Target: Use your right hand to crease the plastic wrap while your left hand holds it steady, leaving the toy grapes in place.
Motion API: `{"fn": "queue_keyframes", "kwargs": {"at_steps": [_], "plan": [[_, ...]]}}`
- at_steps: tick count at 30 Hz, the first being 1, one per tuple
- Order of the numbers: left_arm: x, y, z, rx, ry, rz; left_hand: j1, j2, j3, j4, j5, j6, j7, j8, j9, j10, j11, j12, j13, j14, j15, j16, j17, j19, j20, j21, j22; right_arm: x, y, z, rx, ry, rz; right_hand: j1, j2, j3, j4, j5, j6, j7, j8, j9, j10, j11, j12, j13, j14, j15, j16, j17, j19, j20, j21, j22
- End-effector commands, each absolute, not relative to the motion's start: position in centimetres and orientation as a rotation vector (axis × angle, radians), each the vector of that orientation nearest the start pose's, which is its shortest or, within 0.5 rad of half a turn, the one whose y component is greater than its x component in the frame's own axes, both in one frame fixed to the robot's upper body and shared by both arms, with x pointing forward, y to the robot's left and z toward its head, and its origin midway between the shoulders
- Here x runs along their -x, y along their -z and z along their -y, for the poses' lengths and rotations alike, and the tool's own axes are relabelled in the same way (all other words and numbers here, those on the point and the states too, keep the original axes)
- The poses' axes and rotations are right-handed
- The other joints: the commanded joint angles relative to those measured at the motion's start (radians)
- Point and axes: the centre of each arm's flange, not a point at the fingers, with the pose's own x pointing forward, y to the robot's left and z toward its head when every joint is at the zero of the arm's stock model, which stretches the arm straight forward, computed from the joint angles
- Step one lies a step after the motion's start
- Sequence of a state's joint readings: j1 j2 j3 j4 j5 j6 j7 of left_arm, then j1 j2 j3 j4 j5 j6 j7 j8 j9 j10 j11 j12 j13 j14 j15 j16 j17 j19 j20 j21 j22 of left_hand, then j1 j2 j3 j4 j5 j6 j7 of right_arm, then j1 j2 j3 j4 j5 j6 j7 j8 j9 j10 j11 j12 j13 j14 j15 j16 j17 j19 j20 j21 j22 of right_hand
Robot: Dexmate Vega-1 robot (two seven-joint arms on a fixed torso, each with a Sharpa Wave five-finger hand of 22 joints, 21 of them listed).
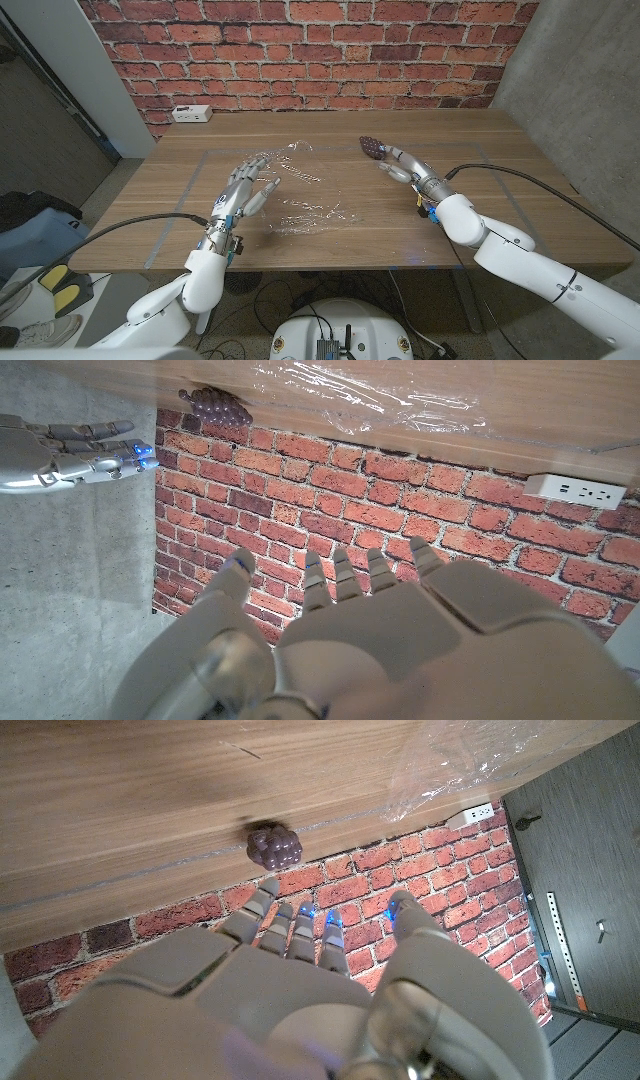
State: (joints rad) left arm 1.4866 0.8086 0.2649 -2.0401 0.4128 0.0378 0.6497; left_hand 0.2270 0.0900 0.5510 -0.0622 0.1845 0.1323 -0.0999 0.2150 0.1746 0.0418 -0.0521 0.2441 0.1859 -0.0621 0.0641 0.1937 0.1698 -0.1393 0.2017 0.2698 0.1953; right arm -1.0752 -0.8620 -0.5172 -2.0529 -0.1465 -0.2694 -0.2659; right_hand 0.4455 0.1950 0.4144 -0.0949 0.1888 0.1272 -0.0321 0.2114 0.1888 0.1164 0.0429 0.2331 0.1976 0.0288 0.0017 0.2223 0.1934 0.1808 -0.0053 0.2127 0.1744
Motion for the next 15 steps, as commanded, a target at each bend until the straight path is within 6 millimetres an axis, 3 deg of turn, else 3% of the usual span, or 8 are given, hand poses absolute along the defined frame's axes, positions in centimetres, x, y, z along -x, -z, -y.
{"fn": "queue_keyframes", "kwargs": {"at_steps": [1, 3, 15], "plan": [[-45.47, 11.73, -26.62, -0.984, -0.264, 0.797, 0.019, -0.002, 0.004, -0.017, -0.007, 0.013, 0.000, -0.004, 0.004, 0.026, -0.003, 0.011, 0.004, 0.009, 0.000, -0.002, 0.004, 0.006, 0.006, 0.003, 0.001, -51.87, 5.74, 19.73, 1.016, -0.057, 0.595, 0.017, -0.004, 0.014, -0.001, 0.005, 0.019, 0.001, 0.006, 0.002, 0.015, 0.001, 0.006, 0.004, 0.015, -0.002, 0.012, 0.004, 0.010, -0.002, 0.007, 0.003], [-45.37, 11.81, -26.57, -0.995, -0.258, 0.794, 0.022, -0.003, 0.005, -0.020, -0.007, 0.015, 0.001, -0.004, 0.004, 0.029, -0.002, 0.011, 0.004, 0.009, -0.001, -0.002, 0.004, 0.008, 0.006, 0.003, 0.001, -51.75, 5.83, 19.63, 1.023, -0.056, 0.593, 0.023, -0.005, 0.019, -0.003, 0.006, 0.043, 0.012, 0.013, 0.003, 0.018, 0.000, 0.004, 0.004, 0.018, -0.003, 0.012, 0.004, 0.012, -0.001, 0.006, 0.003], [-45.06, 12.53, -26.65, -1.047, -0.259, 0.739, 0.039, -0.011, 0.005, -0.045, -0.009, 0.061, 0.000, 0.003, 0.004, 0.040, -0.011, 0.006, 0.004, 0.010, -0.003, -0.005, 0.004, 0.007, 0.005, -0.004, 0.000, -51.27, 6.55, 18.97, 1.099, -0.070, 0.557, 0.033, -0.009, 0.025, -0.008, 0.006, 0.056, 0.014, 0.014, 0.004, 0.023, -0.005, 0.002, 0.004, 0.022, -0.005, 0.010, 0.003, 0.017, 0.002, 0.005, 0.002]]}}
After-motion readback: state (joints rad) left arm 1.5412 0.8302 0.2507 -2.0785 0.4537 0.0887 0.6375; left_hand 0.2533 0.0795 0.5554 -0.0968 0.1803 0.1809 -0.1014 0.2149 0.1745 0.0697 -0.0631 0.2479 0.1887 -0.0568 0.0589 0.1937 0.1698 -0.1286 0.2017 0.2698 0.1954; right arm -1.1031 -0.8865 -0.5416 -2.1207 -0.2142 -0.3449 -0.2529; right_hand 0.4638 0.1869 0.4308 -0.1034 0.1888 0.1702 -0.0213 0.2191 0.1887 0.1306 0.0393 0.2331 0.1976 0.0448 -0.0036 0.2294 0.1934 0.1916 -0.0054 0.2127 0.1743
